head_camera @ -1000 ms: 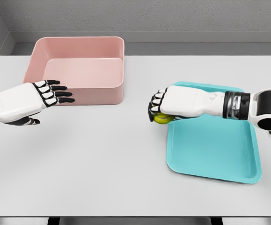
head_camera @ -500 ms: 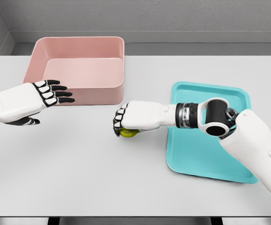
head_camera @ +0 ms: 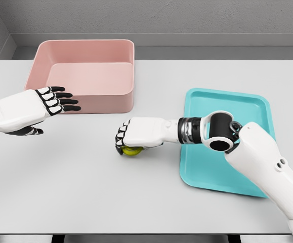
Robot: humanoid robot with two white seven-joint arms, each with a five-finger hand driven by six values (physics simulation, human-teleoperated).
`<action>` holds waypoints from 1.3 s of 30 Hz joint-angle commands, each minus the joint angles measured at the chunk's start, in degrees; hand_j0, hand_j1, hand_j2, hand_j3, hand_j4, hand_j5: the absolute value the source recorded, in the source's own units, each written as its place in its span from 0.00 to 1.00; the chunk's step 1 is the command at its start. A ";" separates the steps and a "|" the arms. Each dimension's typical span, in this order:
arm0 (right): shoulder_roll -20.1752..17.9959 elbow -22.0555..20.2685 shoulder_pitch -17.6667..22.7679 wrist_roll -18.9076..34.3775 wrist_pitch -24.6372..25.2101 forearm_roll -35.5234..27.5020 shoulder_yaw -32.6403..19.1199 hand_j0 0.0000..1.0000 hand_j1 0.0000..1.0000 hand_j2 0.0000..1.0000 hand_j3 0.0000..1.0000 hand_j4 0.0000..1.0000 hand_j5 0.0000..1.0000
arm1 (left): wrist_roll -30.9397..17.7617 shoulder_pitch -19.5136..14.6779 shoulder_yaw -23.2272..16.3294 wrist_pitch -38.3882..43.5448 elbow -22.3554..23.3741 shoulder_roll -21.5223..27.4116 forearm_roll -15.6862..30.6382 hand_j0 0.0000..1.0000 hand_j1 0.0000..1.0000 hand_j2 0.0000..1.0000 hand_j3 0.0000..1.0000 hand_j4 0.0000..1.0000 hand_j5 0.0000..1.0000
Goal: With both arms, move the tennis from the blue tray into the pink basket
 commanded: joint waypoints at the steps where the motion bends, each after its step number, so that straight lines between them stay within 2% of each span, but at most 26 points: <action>1: 0.01 0.07 0.00 -0.02 0.18 0.33 0.01 0.69 0.69 0.69 0.69 0.69 0.69 | 0.03 0.00 0.01 0.04 0.03 0.13 0.31 1.00 1.00 1.00 1.00 1.00 1.00; 3: 0.10 0.15 0.00 -0.02 0.18 0.33 -0.07 0.86 0.86 0.86 0.86 0.86 0.86 | 0.03 0.00 0.01 0.04 0.03 0.05 0.40 1.00 1.00 1.00 1.00 1.00 1.00; 6: 0.10 0.24 0.00 -0.02 0.18 0.34 -0.16 0.97 0.97 0.97 0.97 0.97 0.97 | 0.03 0.00 0.01 0.04 0.03 0.13 0.31 1.00 1.00 1.00 1.00 1.00 1.00; 14: -0.17 0.06 0.09 -0.02 0.18 0.33 -0.78 0.99 0.99 0.99 0.99 0.99 0.99 | 0.03 0.00 0.01 0.04 0.03 0.13 0.40 1.00 1.00 1.00 1.00 1.00 1.00; 18: -1.83 -0.37 0.09 -0.02 0.18 0.33 -5.70 0.99 0.99 0.99 0.99 0.99 0.99 | 0.03 0.00 0.01 0.04 0.03 0.13 0.40 1.00 1.00 1.00 1.00 1.00 1.00; 20: -3.59 -3.45 0.18 -0.02 0.18 0.16 -7.72 0.99 0.99 0.99 0.99 0.99 0.99 | 0.03 0.00 0.01 0.04 0.03 0.13 0.40 1.00 1.00 1.00 1.00 1.00 1.00; 22: -5.70 -5.91 0.53 -0.02 0.18 -0.37 -12.46 0.99 0.99 0.99 0.99 0.99 0.99 | 0.03 -0.09 0.01 0.04 0.03 0.13 0.40 1.00 1.00 1.00 1.00 1.00 1.00; 24: -8.16 -6.09 1.23 -0.02 0.18 -0.90 -19.49 1.00 1.00 1.00 1.00 1.00 1.00 | 0.03 -0.18 -0.07 0.04 -0.15 -0.13 0.31 1.00 1.00 1.00 1.00 1.00 1.00; 25: -9.04 -6.17 2.37 -0.02 0.18 -2.47 -23.00 1.00 1.00 1.00 1.00 1.00 1.00 | 0.03 -0.18 -0.25 0.04 -0.15 -0.48 -0.04 1.00 1.00 1.00 1.00 1.00 1.00; 27: -13.78 -6.09 5.44 -0.02 0.18 -9.50 -30.21 1.00 1.00 1.00 1.00 1.00 1.00 | -0.05 -0.44 -1.21 0.04 -0.32 -1.01 -1.45 1.00 1.00 1.00 1.00 1.00 1.00; 29: -18.97 -5.91 11.86 -0.02 0.18 -19.34 -39.44 1.00 1.00 1.00 1.00 1.00 1.00 | -0.05 -0.79 -3.06 0.04 -0.32 -3.99 -5.75 1.00 1.00 1.00 1.00 1.00 1.00; 30: -21.43 -5.74 14.85 -0.02 0.18 -24.00 -42.17 1.00 1.00 1.00 1.00 1.00 1.00 | -0.05 -1.49 -4.03 0.04 -0.41 -5.14 -6.63 1.00 1.00 1.00 1.00 1.00 1.00; 31: -22.31 -5.65 17.92 -0.02 0.18 -26.38 -45.15 1.00 1.00 1.00 1.00 1.00 1.00 | -0.05 -2.72 -5.43 0.04 -0.41 -5.75 -7.25 1.00 1.00 1.00 1.00 1.00 1.00; 32: -22.31 -5.74 20.47 -0.02 0.18 -26.65 -48.14 1.00 1.00 1.00 1.00 1.00 1.00 | -0.05 -4.39 -7.19 0.04 -0.33 -7.15 -7.86 1.00 1.00 1.00 1.00 1.00 1.00; 34: -21.79 -5.65 24.08 -0.02 0.18 -26.65 -48.76 1.00 1.00 1.00 1.00 1.00 1.00 | -0.93 -7.82 -11.23 0.04 -0.24 -8.65 -8.48 1.00 1.00 1.00 1.00 1.00 1.00; 37: -21.43 -5.56 26.10 -0.02 0.18 -26.65 -49.38 1.00 1.00 1.00 1.00 1.00 1.00 | -1.37 -11.16 -15.54 0.04 0.11 -9.89 -8.48 1.00 1.00 1.00 1.00 1.00 1.00; 39: -20.47 -5.30 29.71 -0.02 0.18 -26.82 -53.42 1.00 1.00 1.00 1.00 1.00 1.00 | -1.37 -12.92 -17.83 0.04 0.29 -9.97 -8.22 1.00 1.00 1.00 1.00 1.00 1.00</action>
